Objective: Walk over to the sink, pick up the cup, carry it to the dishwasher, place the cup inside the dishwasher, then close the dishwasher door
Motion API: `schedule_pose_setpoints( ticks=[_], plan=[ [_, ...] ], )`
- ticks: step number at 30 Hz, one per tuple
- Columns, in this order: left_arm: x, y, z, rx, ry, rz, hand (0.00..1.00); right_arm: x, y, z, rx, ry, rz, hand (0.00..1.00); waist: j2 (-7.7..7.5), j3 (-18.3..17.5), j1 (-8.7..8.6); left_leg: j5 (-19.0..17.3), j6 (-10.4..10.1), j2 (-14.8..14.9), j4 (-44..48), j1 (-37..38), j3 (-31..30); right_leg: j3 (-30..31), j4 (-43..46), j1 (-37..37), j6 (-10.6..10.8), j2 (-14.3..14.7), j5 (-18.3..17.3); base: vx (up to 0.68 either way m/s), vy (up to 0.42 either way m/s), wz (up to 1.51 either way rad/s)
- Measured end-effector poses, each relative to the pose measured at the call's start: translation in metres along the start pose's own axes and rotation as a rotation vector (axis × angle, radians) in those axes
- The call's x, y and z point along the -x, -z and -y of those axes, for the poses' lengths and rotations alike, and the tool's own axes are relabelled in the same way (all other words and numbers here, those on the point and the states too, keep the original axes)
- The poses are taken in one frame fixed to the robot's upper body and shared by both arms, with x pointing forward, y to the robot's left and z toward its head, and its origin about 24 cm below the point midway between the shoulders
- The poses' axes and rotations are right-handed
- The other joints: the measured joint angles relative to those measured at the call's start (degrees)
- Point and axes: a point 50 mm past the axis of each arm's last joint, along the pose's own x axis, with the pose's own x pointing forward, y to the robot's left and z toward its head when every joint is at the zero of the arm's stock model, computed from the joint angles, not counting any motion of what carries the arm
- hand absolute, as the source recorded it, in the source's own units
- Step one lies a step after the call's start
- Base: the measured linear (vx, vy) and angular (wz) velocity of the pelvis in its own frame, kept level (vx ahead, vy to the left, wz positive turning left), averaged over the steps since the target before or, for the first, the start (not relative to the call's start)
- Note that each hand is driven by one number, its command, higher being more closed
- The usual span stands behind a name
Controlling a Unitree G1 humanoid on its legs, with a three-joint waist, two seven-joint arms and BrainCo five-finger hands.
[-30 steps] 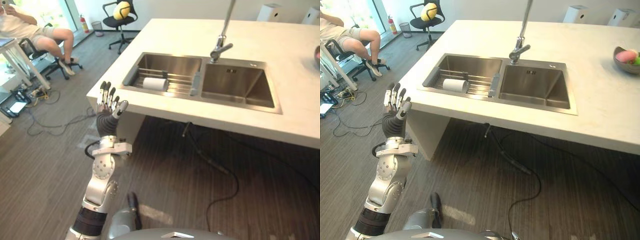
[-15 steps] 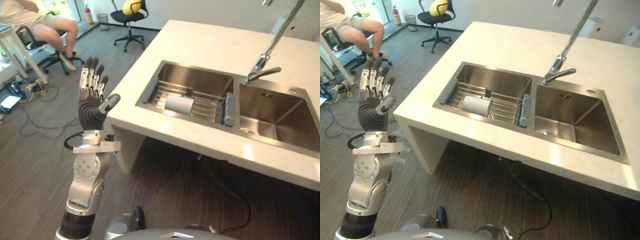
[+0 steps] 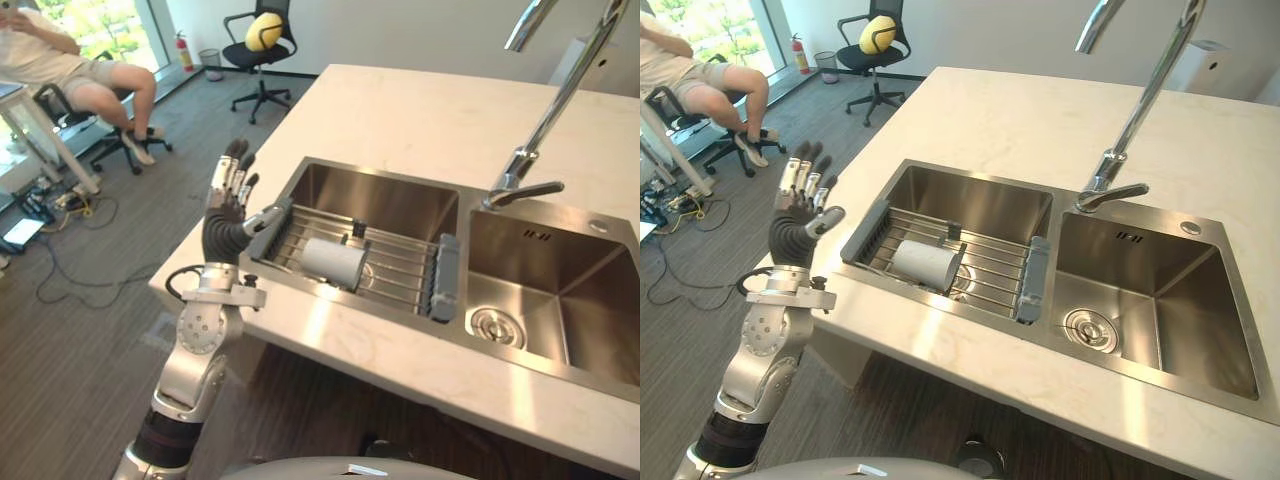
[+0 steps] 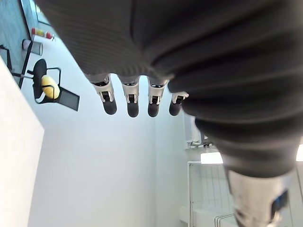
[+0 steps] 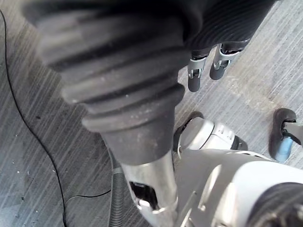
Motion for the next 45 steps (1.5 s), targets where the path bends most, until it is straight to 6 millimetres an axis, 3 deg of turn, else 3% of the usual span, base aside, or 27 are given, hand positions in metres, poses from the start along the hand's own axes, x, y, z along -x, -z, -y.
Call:
schedule_pose_setpoints(
  ticks=[5,8,13,20,26,34,41,45],
  plan=[
    [0.000,0.021,-0.003,-0.043,-0.004,-0.089,0.00,-0.003,-0.001,-0.018,-0.010,-0.047,-0.011,0.00,-0.67,0.42,-0.59,-0.04,0.02,0.02,-1.27,1.16,1.82,1.17,-1.74,0.28,0.13,0.75,0.64,0.06,0.004,-0.13],
    [0.005,0.033,-0.015,-0.210,-0.023,-0.123,0.00,-0.004,0.007,-0.024,0.015,-0.066,-0.041,0.00,-1.15,0.58,-0.91,-0.22,0.30,-0.02,-2.00,2.04,3.13,1.60,-5.85,2.41,0.45,1.35,2.77,0.01,0.025,-0.15],
    [0.000,0.052,-0.035,-0.692,0.090,-0.138,0.00,-0.002,0.005,-0.022,0.044,-0.077,-0.021,0.00,-0.74,0.51,-2.71,-0.66,0.90,-1.01,-2.04,1.54,4.74,2.46,-11.91,3.81,0.96,1.43,6.31,-0.01,0.033,-0.14],
    [-0.016,0.051,-0.062,-1.062,0.186,-0.079,0.00,0.002,0.000,-0.010,0.040,-0.069,0.012,0.00,0.18,0.29,-5.07,-0.96,0.44,-0.66,-2.10,1.16,5.93,3.33,-14.33,3.75,0.88,2.13,7.81,-0.01,-0.002,-0.09],
    [-0.023,0.045,-0.065,-1.166,0.195,0.017,0.00,0.002,-0.005,-0.009,0.029,-0.104,0.026,0.00,0.49,0.33,-6.17,-1.07,0.26,-0.43,-2.11,1.76,6.21,3.55,-14.42,3.74,0.85,2.35,7.81,-0.01,-0.001,-0.01],
    [-0.015,0.075,-0.069,-1.298,0.410,-0.077,0.00,0.003,-0.006,-0.009,0.029,-0.123,0.029,0.00,1.41,0.83,-8.14,-1.40,-0.08,-0.38,-2.12,1.63,8.07,5.43,-14.75,2.49,0.80,2.65,8.03,-0.04,-0.006,-0.12],
    [-0.021,0.079,-0.066,-1.367,0.501,-0.081,0.00,0.004,-0.006,-0.004,0.031,-0.115,0.027,0.00,1.98,1.09,-9.24,-1.59,-0.36,0.04,-2.21,1.56,9.25,6.66,-14.59,1.54,0.60,3.35,8.24,0.00,-0.011,-0.12],
    [-0.024,0.075,-0.076,-1.443,0.506,-0.069,0.00,0.004,-0.009,-0.004,0.036,-0.130,0.032,0.00,2.08,1.15,-9.79,-1.59,-0.36,0.01,-2.18,1.68,9.27,6.66,-14.75,1.67,0.61,3.29,8.27,-0.04,-0.008,0.00]
  ],
)
